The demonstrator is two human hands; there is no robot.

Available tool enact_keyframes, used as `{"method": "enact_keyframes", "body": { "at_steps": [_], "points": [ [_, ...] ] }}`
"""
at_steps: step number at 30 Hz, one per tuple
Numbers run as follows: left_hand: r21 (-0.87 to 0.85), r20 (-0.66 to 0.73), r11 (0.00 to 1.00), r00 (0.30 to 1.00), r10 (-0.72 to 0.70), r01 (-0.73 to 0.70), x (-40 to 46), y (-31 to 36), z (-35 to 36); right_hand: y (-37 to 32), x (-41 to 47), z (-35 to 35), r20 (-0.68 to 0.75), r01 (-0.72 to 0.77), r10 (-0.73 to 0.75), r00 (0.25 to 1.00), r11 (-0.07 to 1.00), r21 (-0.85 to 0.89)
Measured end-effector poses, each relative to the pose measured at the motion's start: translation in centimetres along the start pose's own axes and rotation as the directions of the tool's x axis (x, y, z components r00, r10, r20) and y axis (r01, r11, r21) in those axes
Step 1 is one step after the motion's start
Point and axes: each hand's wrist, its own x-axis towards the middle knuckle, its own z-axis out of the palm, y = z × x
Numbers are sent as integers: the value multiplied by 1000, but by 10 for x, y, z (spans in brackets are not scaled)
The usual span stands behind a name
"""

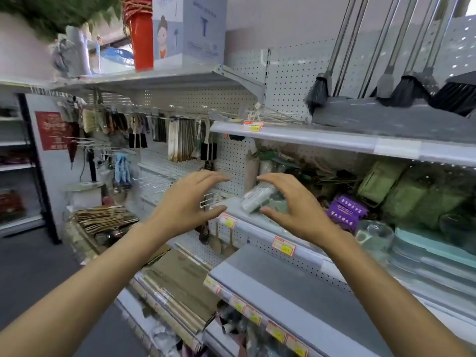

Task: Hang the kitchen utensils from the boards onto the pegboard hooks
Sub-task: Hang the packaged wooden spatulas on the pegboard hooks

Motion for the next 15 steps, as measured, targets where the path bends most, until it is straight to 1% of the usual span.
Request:
{"method": "enact_keyframes", "body": {
  "at_steps": [1, 4, 7, 12, 15],
  "points": [
    [5, 3, 1000, 1000, 9, -9, -2, -1, 2, 2, 1, 4, -3, 15, -15, 1000, 1000, 13],
    [4, 29, 999, 999, -35, 35, -10, -5, 6, 4, 2, 19, 43, 35, -36, 998, 999, 17],
    [-6, 10, 998, 998, -61, 61, -22, -12, 7, 5, 6, 39, 63, 82, -84, 994, 996, 43],
    [17, 26, 997, 997, -73, 73, -38, -43, 16, 0, 23, 71, 84, 117, -124, 989, 990, 79],
    [39, 36, 993, 993, -110, 109, -48, -72, 23, -4, 39, 98, 110, 134, -143, 984, 987, 89]
  ]
}}
